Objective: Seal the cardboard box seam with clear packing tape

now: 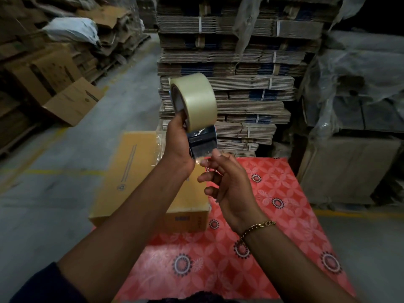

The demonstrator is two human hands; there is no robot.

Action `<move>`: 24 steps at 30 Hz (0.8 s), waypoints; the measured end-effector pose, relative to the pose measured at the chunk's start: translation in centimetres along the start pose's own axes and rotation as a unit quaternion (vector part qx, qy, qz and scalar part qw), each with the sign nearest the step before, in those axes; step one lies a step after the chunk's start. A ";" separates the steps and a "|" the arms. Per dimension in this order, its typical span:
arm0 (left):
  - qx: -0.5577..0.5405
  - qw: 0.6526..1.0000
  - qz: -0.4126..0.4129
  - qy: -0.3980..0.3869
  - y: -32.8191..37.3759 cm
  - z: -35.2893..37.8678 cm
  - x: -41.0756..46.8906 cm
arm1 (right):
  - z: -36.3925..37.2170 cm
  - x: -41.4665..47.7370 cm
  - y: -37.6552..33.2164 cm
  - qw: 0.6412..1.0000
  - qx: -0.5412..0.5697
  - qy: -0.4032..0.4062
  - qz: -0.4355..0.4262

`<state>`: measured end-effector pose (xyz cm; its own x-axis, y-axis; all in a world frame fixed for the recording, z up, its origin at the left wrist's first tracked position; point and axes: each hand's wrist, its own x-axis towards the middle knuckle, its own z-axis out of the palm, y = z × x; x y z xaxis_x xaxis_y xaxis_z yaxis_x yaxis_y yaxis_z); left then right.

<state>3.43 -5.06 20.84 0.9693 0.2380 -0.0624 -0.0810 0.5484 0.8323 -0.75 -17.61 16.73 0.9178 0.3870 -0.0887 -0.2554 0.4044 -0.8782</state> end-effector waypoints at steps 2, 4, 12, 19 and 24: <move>-0.010 1.000 -0.007 -0.005 0.1 -0.1 0.3 | 0.2 0.1 0.0 1.000 0.006 -0.004 0.001; -0.014 1.000 -0.009 -0.002 0.2 -0.4 0.5 | 0.4 0.3 0.0 1.000 -0.019 0.001 0.000; 0.043 0.998 -0.012 0.037 -0.3 -2.3 2.1 | 0.6 1.1 0.6 0.994 -0.103 0.024 -0.020; 0.048 0.996 -0.074 -0.009 -1.4 -3.3 3.3 | 0.0 0.6 2.3 0.995 -0.075 0.054 0.024; -0.008 0.997 -0.078 -0.016 -2.1 -3.9 4.7 | -0.5 0.7 3.2 0.994 -0.078 0.070 0.036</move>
<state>7.25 -1.94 16.69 0.9773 0.1227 -0.1726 0.0681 0.5895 0.8049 -0.76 -16.48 13.62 0.9350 0.2862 -0.2093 -0.2821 0.2428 -0.9282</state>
